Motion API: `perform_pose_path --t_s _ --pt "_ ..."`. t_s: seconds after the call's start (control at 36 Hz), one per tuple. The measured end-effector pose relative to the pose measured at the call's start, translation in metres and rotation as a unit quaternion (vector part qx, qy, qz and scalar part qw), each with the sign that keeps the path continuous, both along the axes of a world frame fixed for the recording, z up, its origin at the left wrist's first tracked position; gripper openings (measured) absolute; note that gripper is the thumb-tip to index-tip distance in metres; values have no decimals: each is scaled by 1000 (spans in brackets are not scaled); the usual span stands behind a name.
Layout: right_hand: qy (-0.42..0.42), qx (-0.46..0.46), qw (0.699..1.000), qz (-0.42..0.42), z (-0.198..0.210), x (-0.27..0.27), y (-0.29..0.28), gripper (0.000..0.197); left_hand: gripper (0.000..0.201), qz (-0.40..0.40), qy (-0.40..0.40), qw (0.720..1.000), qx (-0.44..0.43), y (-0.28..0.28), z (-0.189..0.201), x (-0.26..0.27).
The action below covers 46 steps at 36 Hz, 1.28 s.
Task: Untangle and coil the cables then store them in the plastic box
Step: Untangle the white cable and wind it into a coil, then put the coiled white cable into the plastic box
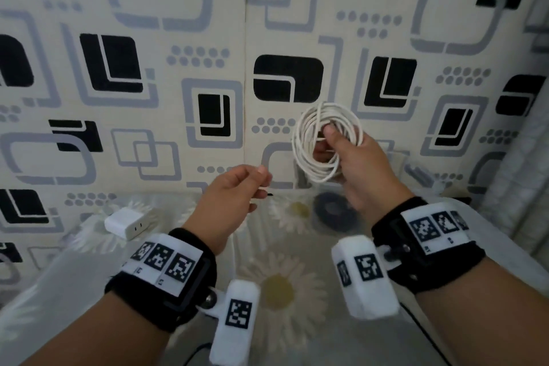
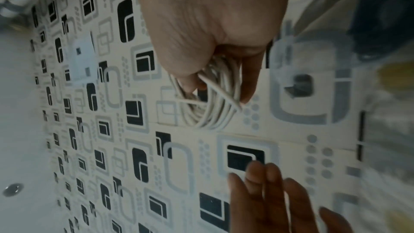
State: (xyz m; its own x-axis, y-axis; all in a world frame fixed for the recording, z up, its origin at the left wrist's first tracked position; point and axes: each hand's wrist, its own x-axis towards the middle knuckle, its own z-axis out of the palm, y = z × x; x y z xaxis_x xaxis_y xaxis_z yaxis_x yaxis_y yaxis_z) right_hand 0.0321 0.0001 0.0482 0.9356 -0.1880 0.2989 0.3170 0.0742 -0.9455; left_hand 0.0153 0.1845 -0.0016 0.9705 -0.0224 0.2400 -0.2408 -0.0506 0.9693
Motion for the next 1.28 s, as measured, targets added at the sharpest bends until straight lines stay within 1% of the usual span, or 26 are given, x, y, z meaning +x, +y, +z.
perform_pose_path --t_s 0.06,0.11,0.17,0.22,0.28,0.31,0.33,0.39,0.42,0.5,0.61,0.67,0.75,0.78,0.83,0.86,0.97,1.08,1.22,1.28 --pt "36 -1 999 -30 15 12 -8 11 22 3 -14 1000 20 -4 11 2" --pt "88 -13 995 -43 25 21 -14 12 24 2 -30 999 40 -10 20 6" --pt "137 -25 989 -39 30 28 -18 14 25 -4 -36 998 56 -18 29 10" --pt "178 -36 983 -29 31 33 -20 19 22 -12 -36 996 75 -25 36 14" --pt "214 -60 975 -25 32 38 -23 20 19 -22 -37 995 92 -33 42 18" --pt "226 -86 970 -28 32 39 -24 19 19 -26 -39 994 99 -36 45 20" --pt "230 -132 964 -31 32 41 -25 21 19 -29 -42 993 106 -39 48 22" --pt "229 -232 945 -24 31 47 -27 33 18 -32 -56 989 131 -45 52 25" --pt "232 -267 935 -20 29 50 -28 36 18 -30 -66 986 150 -47 54 27" --pt "239 -324 915 -16 27 53 -30 38 20 -22 -86 977 192 -53 55 33" --pt "250 -361 899 -2 26 55 -35 37 23 -23 -85 970 226 -57 58 38" --pt "260 -369 892 7 25 55 -38 34 25 -31 -82 967 240 -60 59 41" --pt "278 -373 885 20 26 52 -41 13 25 -42 -79 963 253 -64 59 45" --pt "281 -373 884 17 25 52 -43 12 24 -46 -77 963 252 -67 58 46" --pt "287 -367 885 14 24 53 -47 24 23 -54 -75 962 256 -71 57 48" --pt "289 -360 887 17 23 53 -48 26 23 -61 -73 960 264 -74 57 49" --pt "295 -349 889 24 22 52 -49 23 24 -101 -71 944 307 -83 57 51" --pt "294 -340 893 29 23 52 -50 19 21 -131 -82 915 373 -92 55 52" --pt "295 -345 891 16 26 52 -51 19 12 -137 -83 887 434 -103 49 60" --pt "294 -347 891 7 26 50 -52 20 12 -127 -86 878 454 -109 49 65"
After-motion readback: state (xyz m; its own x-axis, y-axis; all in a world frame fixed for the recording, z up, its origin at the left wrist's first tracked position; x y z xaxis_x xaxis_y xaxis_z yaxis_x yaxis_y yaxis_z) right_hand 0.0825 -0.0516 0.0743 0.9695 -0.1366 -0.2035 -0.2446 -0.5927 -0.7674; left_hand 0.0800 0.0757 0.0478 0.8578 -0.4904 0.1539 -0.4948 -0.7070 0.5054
